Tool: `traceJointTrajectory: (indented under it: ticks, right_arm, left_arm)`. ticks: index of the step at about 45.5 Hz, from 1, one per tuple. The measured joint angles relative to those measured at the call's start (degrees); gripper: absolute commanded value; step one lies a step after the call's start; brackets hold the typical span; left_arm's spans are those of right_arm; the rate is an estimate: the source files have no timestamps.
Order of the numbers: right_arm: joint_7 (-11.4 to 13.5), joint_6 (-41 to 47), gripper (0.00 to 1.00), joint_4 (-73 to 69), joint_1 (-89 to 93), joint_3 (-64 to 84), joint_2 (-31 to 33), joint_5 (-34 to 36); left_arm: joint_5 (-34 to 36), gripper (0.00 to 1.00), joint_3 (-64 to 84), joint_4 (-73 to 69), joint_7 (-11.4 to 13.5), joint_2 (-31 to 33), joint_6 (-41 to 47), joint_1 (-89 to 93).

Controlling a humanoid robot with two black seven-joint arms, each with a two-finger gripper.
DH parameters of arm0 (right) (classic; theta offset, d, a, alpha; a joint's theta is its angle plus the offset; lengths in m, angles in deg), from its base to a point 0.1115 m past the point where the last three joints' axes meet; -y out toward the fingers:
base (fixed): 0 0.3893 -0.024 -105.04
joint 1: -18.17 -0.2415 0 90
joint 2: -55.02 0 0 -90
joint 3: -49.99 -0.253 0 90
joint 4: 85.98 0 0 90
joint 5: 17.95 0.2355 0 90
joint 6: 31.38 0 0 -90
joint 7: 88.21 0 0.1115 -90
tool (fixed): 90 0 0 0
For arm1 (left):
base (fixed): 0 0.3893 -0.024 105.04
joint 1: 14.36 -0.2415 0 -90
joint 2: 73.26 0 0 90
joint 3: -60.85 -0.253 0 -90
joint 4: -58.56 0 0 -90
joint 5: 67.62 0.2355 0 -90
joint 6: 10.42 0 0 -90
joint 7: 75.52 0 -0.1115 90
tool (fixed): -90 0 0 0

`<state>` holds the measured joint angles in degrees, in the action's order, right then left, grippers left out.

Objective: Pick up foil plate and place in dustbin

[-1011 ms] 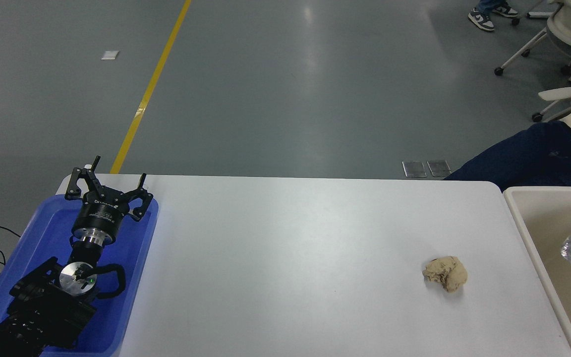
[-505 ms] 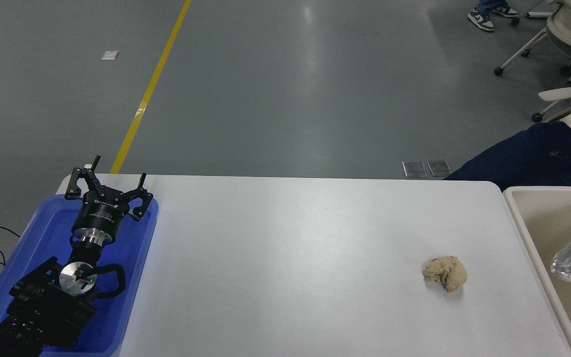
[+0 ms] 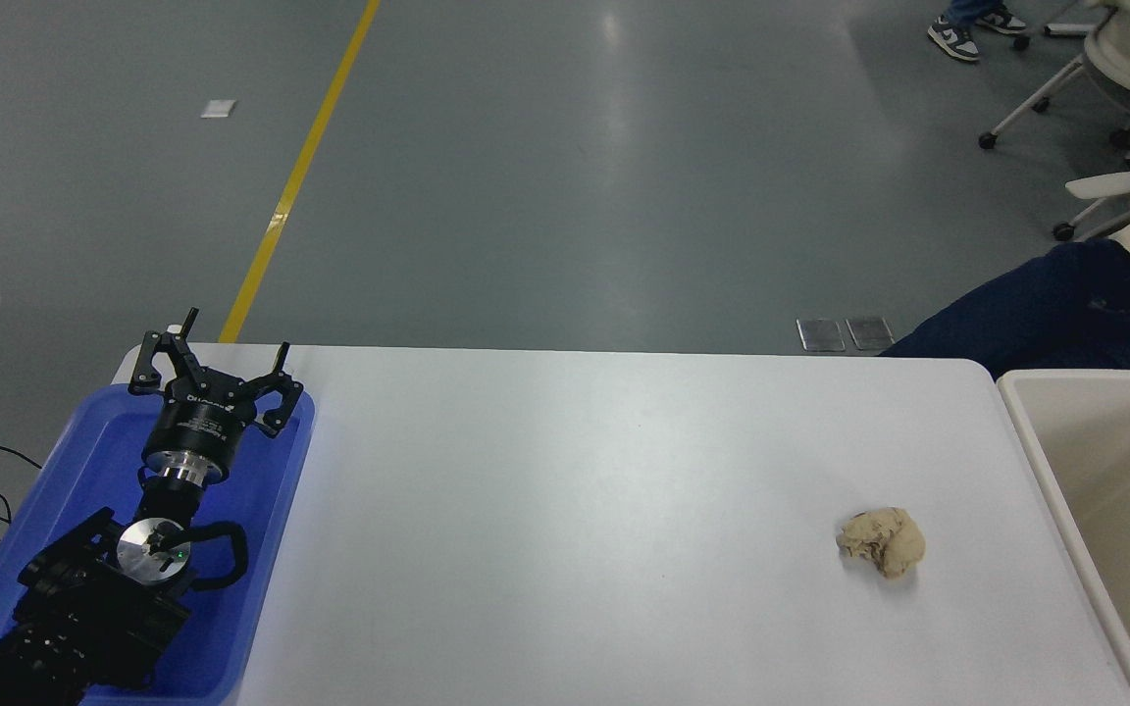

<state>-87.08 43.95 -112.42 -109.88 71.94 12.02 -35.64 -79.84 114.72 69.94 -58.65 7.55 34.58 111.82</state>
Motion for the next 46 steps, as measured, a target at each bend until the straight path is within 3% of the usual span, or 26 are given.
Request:
traceJointTrajectory:
  ticks: [12,28,35,46]
  right_arm:
    - [0.0,0.8,1.00,-18.9,-13.1,15.0,6.5,0.0]
    - [0.0,5.2,1.00,-36.0,-31.8,34.2,6.8,0.1]
    - [0.0,12.8,1.00,-39.9,-39.8,42.2,3.3,0.1]
    - [0.1,32.2,1.00,-42.4,-52.9,51.8,-4.5,-0.1]
  left_arm:
    - [0.0,1.00,0.0,0.0,0.0,0.0,0.0,0.0]
    - [0.1,1.00,0.0,0.0,-0.1,0.0,0.0,0.0]
    - [0.1,1.00,0.0,0.0,-0.1,0.0,0.0,0.0]
    - [0.0,1.00,0.0,0.0,-0.1,0.1,0.0,0.0]
